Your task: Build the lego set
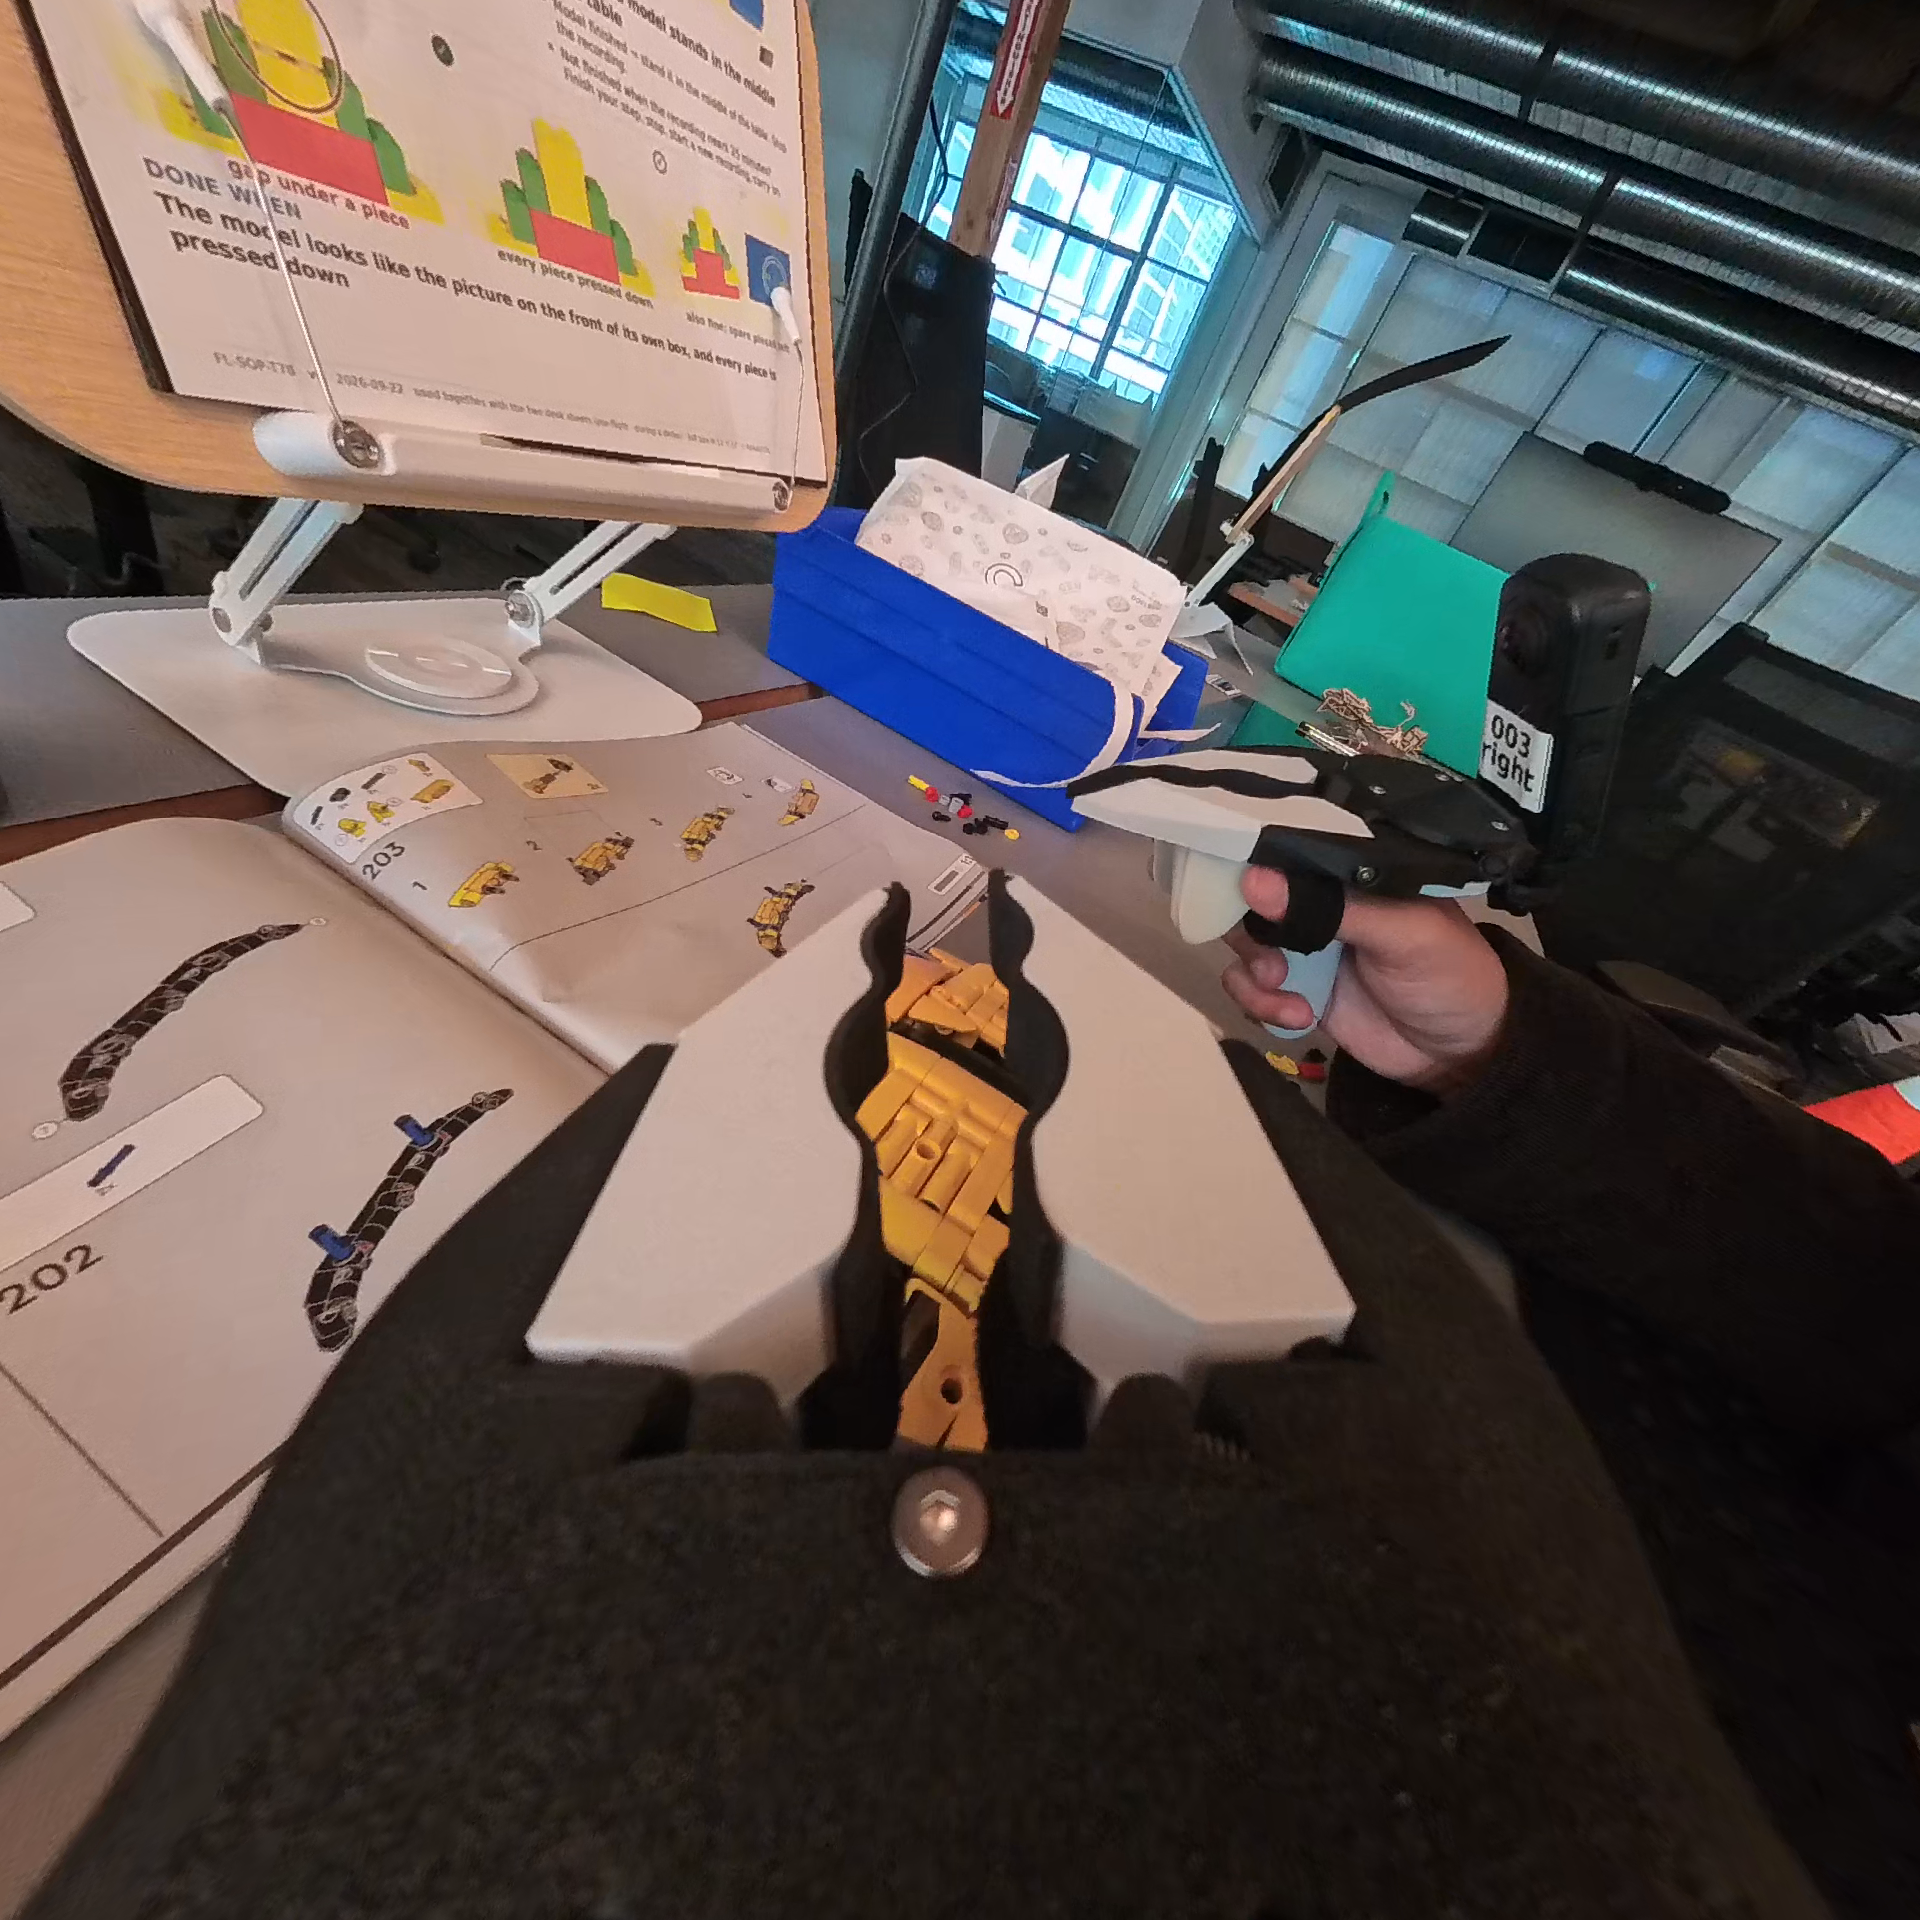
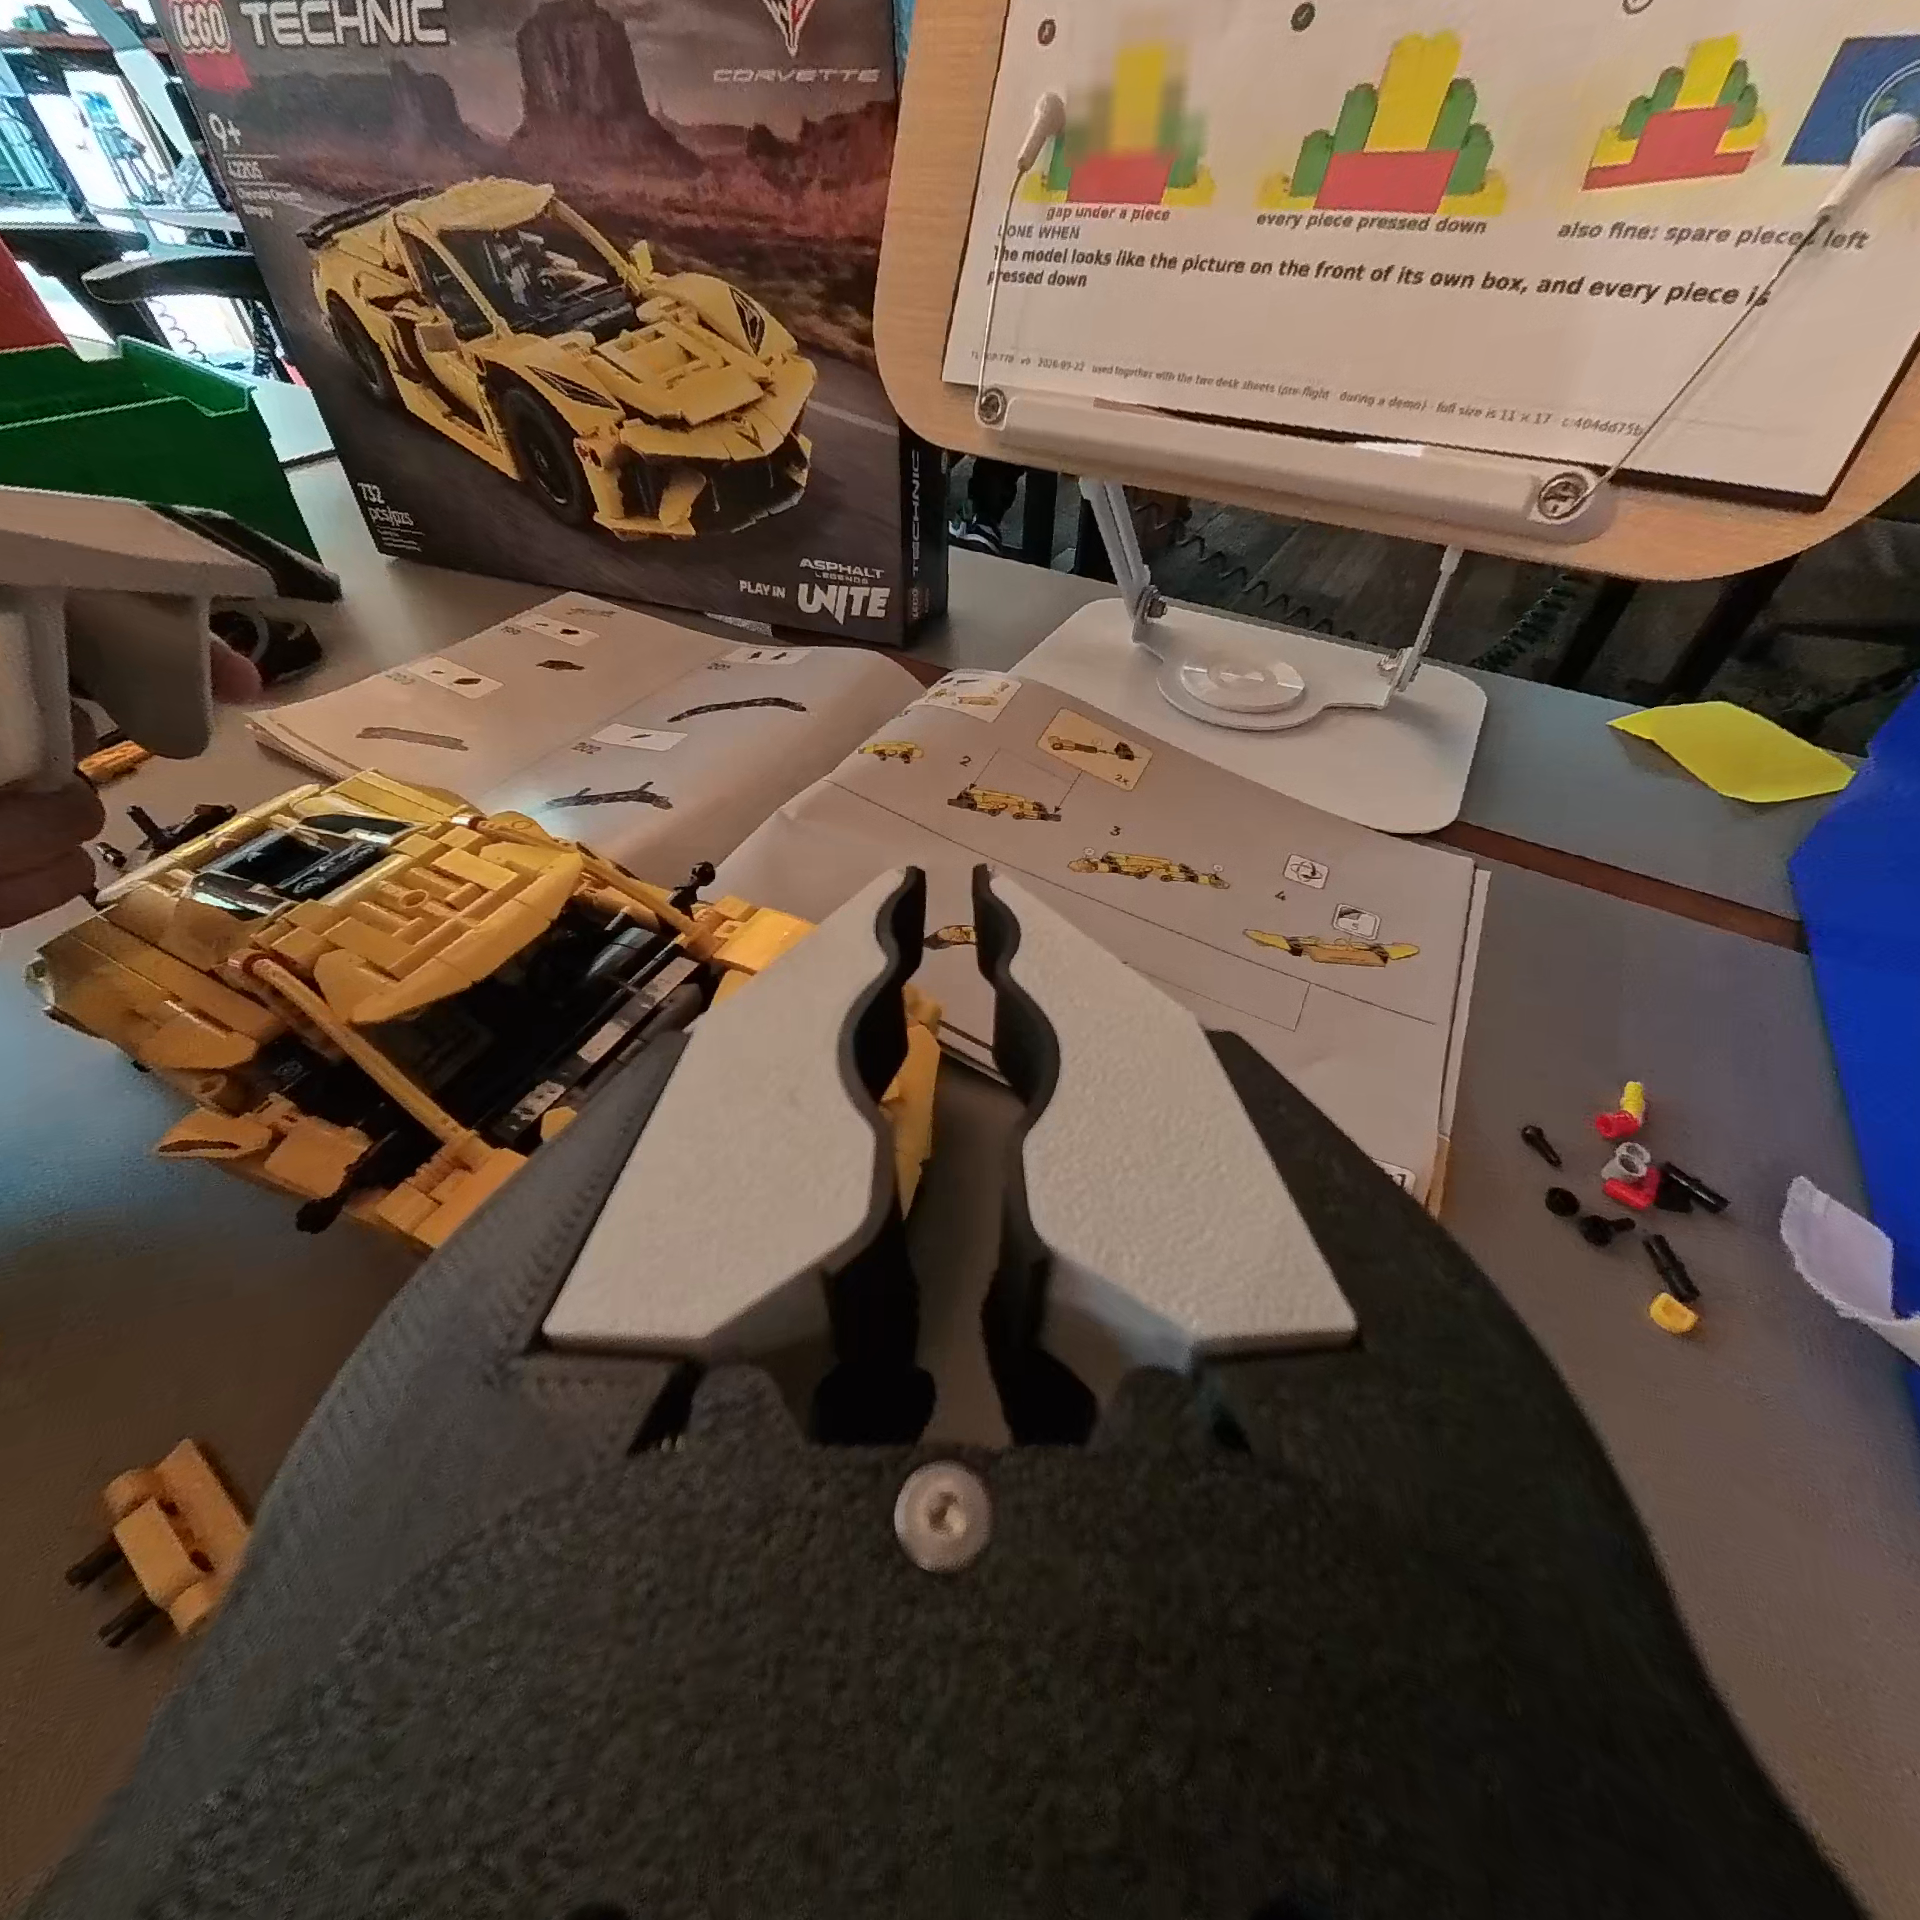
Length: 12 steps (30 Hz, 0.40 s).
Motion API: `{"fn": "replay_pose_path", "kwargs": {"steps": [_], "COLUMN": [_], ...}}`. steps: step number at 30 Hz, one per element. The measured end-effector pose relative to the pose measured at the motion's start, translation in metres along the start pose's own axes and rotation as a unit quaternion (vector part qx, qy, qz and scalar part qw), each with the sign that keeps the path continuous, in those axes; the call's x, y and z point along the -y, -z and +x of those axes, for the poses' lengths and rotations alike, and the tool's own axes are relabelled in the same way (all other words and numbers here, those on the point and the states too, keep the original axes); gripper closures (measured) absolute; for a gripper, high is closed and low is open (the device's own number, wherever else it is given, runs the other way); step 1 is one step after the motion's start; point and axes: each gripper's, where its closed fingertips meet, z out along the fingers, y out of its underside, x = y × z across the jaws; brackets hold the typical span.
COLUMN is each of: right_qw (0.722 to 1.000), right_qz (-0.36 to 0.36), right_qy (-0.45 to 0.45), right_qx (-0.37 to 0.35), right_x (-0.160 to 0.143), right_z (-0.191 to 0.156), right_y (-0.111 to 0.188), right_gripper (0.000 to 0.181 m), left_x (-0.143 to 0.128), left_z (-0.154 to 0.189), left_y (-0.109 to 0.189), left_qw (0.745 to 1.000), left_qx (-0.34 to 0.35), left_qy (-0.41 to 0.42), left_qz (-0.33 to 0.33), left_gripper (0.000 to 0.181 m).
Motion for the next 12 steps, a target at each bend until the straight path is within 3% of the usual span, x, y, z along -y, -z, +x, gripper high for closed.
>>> {"fn": "replay_pose_path", "kwargs": {"steps": [8, 12], "right_qw": [1.000, 0.994], "right_qz": [-0.024, -0.083], "right_qy": [-0.005, -0.054], "right_qx": [-0.016, -0.038], "right_x": [-0.008, -0.031], "right_z": [0.006, 0.023], "right_y": [-0.001, -0.003], "right_gripper": [0.176, 0.174], "left_x": [-0.002, -0.017], "left_z": [-0.003, -0.031], "left_y": [-0.001, 0.003], "left_qw": [1.000, 0.995], "left_qx": [0.005, 0.086], "left_qy": [0.003, 0.006], "left_qz": [-0.005, -0.051], "left_gripper": [0.166, 0.168]}}
